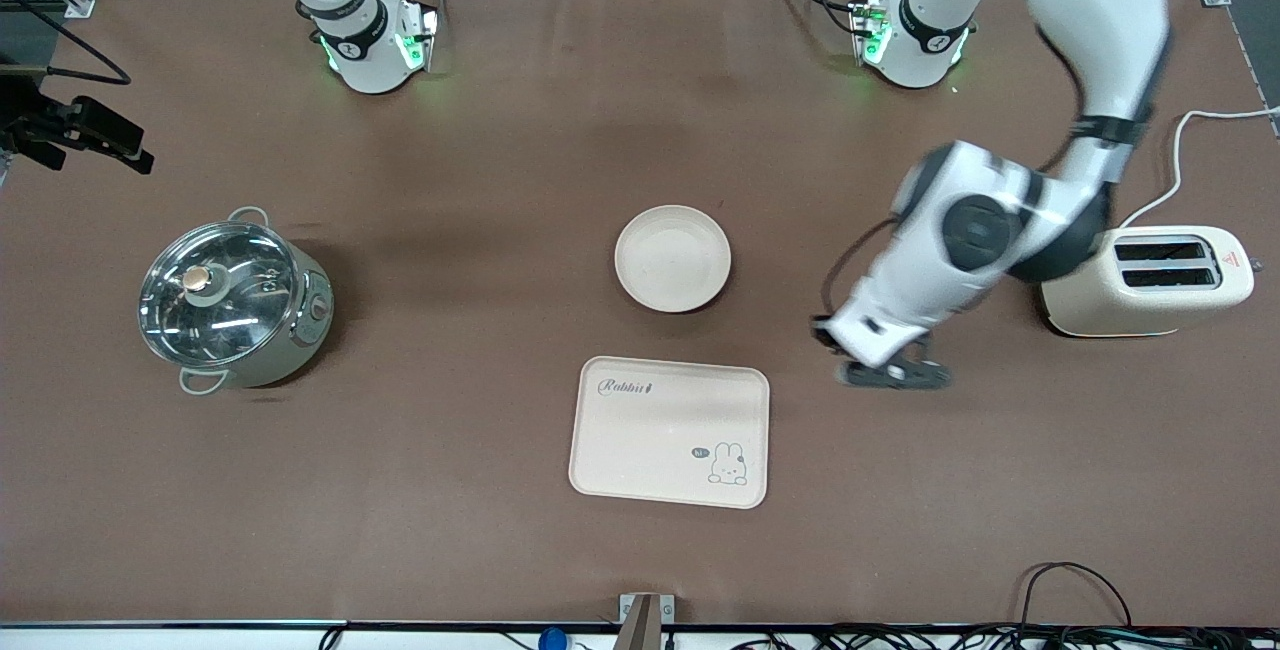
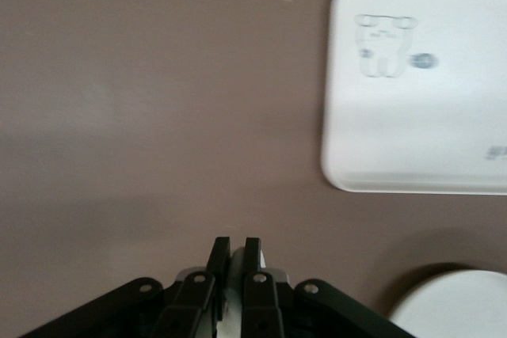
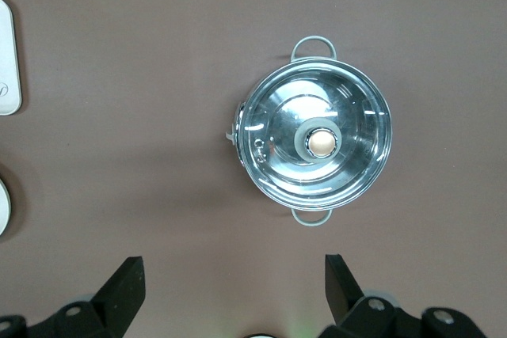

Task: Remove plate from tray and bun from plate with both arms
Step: 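Carry the bun toward the toaster and lower it onto the table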

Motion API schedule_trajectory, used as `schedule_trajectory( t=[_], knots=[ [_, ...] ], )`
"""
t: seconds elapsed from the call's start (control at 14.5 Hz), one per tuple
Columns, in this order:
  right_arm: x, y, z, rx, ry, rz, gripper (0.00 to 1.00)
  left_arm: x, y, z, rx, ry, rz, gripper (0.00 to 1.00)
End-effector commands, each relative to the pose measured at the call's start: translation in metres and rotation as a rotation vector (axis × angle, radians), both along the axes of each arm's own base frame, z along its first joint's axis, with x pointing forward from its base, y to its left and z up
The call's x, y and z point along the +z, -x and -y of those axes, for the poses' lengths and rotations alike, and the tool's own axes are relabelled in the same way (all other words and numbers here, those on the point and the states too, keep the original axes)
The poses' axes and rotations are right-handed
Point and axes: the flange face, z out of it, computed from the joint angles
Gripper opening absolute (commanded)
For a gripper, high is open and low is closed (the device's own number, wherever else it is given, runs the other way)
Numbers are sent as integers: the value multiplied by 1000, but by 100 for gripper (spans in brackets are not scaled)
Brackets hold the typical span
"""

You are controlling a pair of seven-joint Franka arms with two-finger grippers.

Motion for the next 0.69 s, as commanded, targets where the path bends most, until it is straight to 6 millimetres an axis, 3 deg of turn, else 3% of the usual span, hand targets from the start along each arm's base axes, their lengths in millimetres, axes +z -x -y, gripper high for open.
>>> schedule_trajectory(
  t=[0.0,0.21,0.28,0.34,0.41,0.48,0.62],
  knots=[
    [0,4,-4,10,15,-6,100,-53,-8,-45,-52,39,-81,7],
    [2,5,-9,13,16,-6,100,-97,-10,-54,-40,55,-127,21],
    [2,5,-8,11,16,-6,100,-113,-9,-52,-42,62,-139,44],
    [2,5,-9,13,16,-6,100,-129,-9,-52,-47,65,-138,60],
    [1,5,-8,11,15,-7,100,-135,-11,-52,-67,49,-121,97],
    [1,5,-8,11,15,-9,100,-133,-13,-57,-84,24,-106,100],
    [0,5,-8,11,15,-12,100,-111,-25,-64,-95,0,-64,100]
  ],
)
